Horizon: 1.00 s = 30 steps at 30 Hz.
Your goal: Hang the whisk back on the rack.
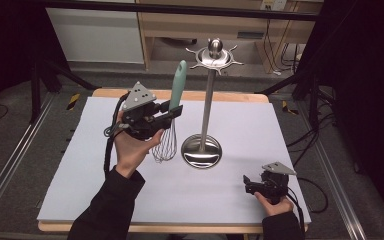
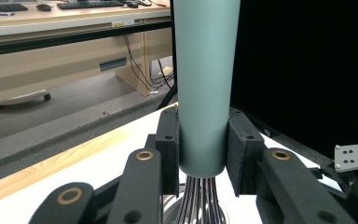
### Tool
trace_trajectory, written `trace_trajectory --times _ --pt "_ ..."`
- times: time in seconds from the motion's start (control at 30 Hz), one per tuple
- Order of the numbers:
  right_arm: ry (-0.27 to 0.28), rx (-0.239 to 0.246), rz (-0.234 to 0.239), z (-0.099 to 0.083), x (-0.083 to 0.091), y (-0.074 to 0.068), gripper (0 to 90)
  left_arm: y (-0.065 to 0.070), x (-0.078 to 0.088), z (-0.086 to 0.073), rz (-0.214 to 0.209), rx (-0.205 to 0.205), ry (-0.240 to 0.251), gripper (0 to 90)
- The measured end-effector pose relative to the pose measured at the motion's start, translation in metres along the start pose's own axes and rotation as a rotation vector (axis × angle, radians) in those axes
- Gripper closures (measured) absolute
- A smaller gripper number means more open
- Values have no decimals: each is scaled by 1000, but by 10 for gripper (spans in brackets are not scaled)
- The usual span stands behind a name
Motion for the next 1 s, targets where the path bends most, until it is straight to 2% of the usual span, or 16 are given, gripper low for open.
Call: trace_trajectory --times 0.37,1.0 --pt "-1 -1 -1 0 0 0 82 2 -8 1 4 -17 -16 685" --pt "0 -5 5 0 0 0 81 6 -26 0 7 -14 -33 685"
Point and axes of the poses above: each handheld gripper's, and its own axes: x roughly backward along the jaws, z roughly out of its top, y roughly to its right, the point moved 7 cm from there along -x, roughly forward along the jaws, and after that the axes turned 6 degrees about z, right-handed, at the moved point
